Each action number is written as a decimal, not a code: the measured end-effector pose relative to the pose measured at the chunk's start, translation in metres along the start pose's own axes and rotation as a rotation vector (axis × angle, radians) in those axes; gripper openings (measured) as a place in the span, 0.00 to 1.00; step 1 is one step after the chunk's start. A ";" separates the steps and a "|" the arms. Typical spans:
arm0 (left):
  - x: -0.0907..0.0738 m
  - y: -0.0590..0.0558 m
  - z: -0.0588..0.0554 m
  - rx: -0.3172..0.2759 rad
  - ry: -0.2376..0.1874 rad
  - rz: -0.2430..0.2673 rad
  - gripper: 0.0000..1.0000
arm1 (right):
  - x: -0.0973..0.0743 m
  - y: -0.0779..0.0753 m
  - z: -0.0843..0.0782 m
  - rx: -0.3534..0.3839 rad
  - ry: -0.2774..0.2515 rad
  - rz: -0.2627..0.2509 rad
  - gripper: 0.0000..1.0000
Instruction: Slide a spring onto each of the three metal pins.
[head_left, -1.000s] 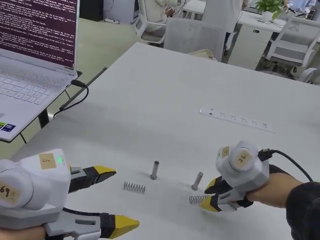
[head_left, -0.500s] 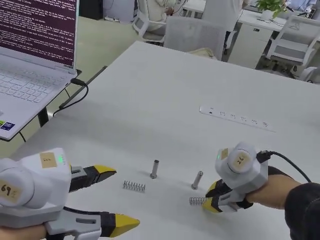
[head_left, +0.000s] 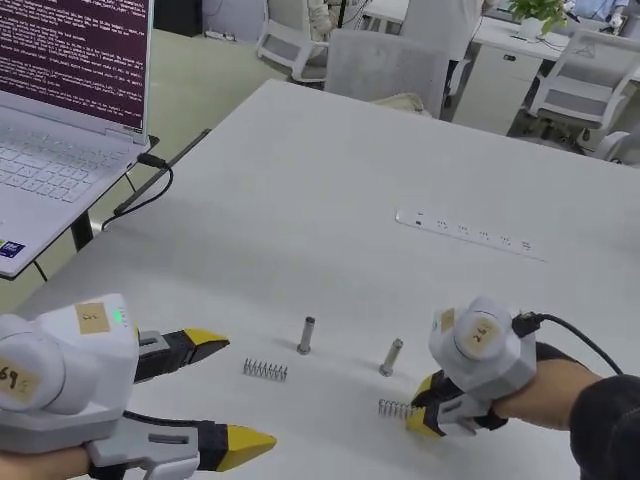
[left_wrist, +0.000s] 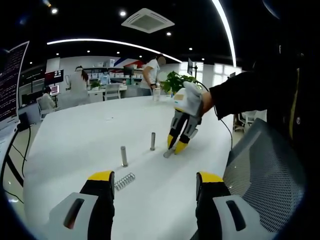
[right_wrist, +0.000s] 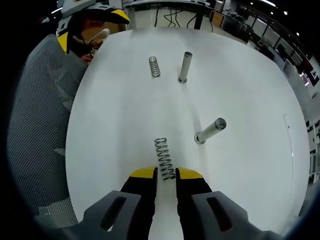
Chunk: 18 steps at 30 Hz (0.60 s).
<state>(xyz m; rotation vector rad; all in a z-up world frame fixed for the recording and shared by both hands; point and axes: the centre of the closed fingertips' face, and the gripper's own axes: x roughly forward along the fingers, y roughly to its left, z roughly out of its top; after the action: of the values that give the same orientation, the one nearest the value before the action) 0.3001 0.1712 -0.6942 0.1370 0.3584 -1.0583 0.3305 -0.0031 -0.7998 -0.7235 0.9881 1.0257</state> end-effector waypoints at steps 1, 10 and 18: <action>0.000 0.000 0.000 0.001 0.001 0.000 0.62 | 0.000 0.000 0.000 -0.002 -0.002 -0.002 0.12; 0.000 -0.002 0.000 -0.001 -0.001 0.000 0.62 | 0.000 0.001 0.000 -0.059 0.001 -0.014 0.10; -0.002 -0.001 0.000 0.000 -0.003 0.001 0.61 | -0.002 0.000 0.002 -0.068 -0.004 -0.022 0.08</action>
<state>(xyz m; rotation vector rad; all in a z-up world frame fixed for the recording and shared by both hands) 0.2984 0.1720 -0.6931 0.1357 0.3560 -1.0573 0.3311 -0.0024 -0.7974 -0.7865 0.9440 1.0451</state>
